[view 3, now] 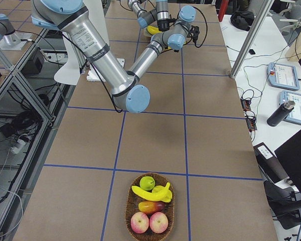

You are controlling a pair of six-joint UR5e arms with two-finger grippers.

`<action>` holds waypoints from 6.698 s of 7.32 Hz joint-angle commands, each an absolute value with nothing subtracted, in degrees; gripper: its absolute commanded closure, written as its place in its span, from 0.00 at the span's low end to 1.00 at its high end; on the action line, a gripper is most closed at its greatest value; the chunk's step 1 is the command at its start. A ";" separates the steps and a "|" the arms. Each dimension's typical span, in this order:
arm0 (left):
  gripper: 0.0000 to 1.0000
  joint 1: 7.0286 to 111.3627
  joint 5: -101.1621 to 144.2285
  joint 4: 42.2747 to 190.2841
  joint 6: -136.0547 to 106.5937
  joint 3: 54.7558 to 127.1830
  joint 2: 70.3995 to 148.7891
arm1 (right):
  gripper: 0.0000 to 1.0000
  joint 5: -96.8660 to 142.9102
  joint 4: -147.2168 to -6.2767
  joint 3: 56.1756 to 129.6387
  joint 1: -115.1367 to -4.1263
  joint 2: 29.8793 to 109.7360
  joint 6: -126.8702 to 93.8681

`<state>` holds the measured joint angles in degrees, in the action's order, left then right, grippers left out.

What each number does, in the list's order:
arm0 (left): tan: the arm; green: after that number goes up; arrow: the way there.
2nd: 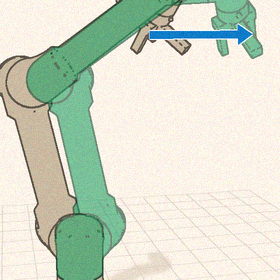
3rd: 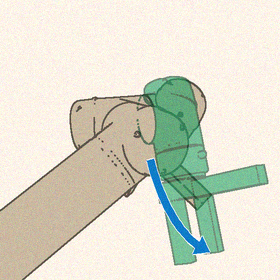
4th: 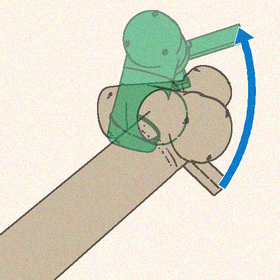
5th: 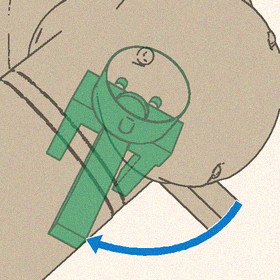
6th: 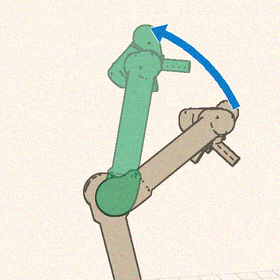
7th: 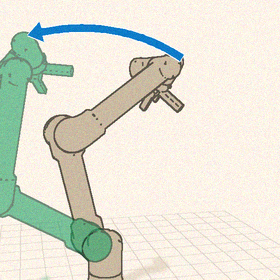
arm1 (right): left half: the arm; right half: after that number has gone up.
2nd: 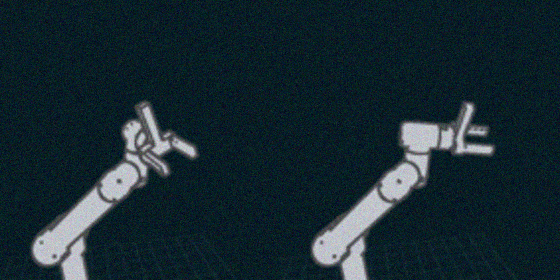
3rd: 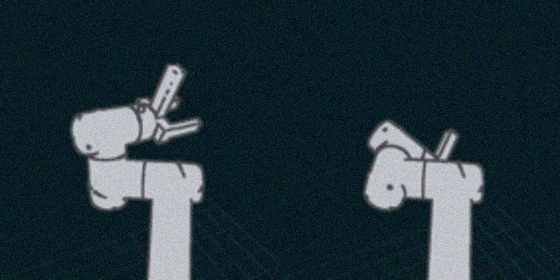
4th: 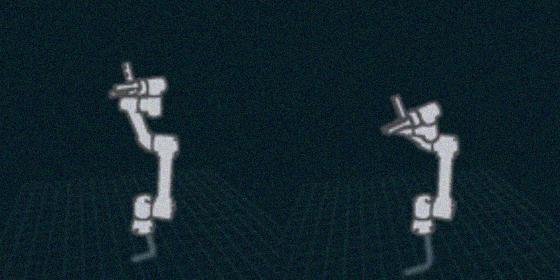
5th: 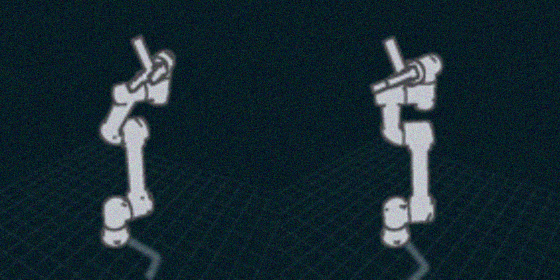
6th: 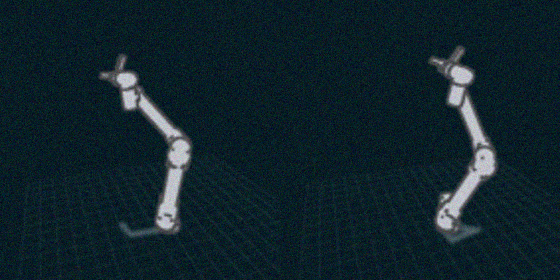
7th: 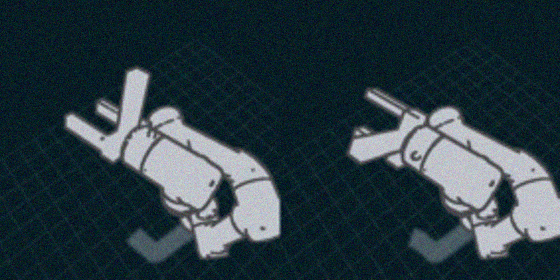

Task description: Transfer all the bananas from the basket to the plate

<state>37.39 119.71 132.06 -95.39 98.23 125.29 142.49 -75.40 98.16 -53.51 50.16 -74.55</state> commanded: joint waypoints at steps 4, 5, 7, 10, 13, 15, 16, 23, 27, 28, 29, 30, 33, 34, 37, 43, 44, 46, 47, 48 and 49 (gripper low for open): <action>1.00 45.41 135.04 131.92 -94.75 111.79 102.51 | 0.00 142.21 -76.11 96.78 -60.73 57.12 -73.04; 1.00 47.53 138.39 132.01 -94.14 111.88 100.13 | 0.00 142.21 -76.20 95.81 -61.08 57.13 -72.52; 1.00 48.25 139.66 132.27 -90.38 112.76 93.64 | 0.00 142.12 -76.29 95.36 -63.88 61.15 -67.89; 1.00 48.17 140.01 132.36 -86.66 113.03 84.58 | 0.00 141.95 -76.81 95.36 -65.39 64.77 -62.85; 1.00 47.20 140.10 131.93 -86.66 111.63 81.92 | 0.00 141.15 -76.82 95.36 -66.88 67.32 -57.32; 1.00 46.15 140.19 131.92 -86.66 109.09 81.91 | 0.00 140.98 -76.82 95.36 -66.80 68.20 -56.95; 1.00 45.62 140.10 131.92 -86.66 108.55 81.91 | 0.00 140.72 -76.82 95.36 -66.80 68.29 -56.95; 0.00 44.47 139.48 131.92 -86.57 107.05 82.00 | 0.00 140.19 -76.73 95.45 -66.45 68.64 -56.95; 0.00 54.02 140.19 132.01 -86.48 108.98 83.75 | 0.00 140.27 -76.82 95.45 -68.46 70.74 -52.59; 0.00 57.36 139.84 132.01 -85.35 109.16 85.76 | 0.00 140.19 -76.82 95.36 -70.38 72.93 -47.86; 0.00 60.09 139.49 131.92 -81.08 109.07 86.39 | 0.00 139.05 -76.82 94.93 -72.84 75.73 -41.20; 0.00 62.55 139.31 131.84 -76.25 108.90 86.40 | 0.00 135.65 -76.82 94.92 -75.04 80.11 -32.87; 0.00 63.64 136.14 131.84 -74.18 107.93 88.58 | 0.00 127.47 -76.82 94.75 -82.15 91.47 -15.33; 0.00 63.55 136.14 131.84 -74.27 107.58 89.29 | 0.00 124.66 -76.82 93.88 -83.66 93.32 -9.46; 0.00 63.46 136.14 131.75 -74.27 107.05 90.96 | 0.00 119.03 -76.12 90.02 -87.62 95.71 0.14; 0.00 63.37 136.14 131.75 -74.27 105.64 91.76 | 0.00 119.00 -75.76 83.59 -87.89 95.54 0.18; 0.00 63.37 136.14 131.75 -74.27 105.56 91.76 | 0.00 119.00 -75.76 82.80 -87.80 95.54 0.18; 0.00 63.19 136.14 131.84 -74.27 104.94 92.19 | 0.00 119.44 -75.85 81.74 -87.45 95.45 0.09; 0.00 63.19 136.14 131.84 -74.27 104.94 92.20 | 0.00 119.62 -75.85 81.65 -86.49 95.45 0.09; 0.00 63.19 136.14 131.84 -74.27 104.94 92.28 | 0.00 119.62 -75.85 81.56 -85.18 95.45 0.09; 0.00 63.19 136.14 131.84 -74.27 104.77 92.37 | 0.00 119.62 -75.85 81.39 -84.12 95.45 0.09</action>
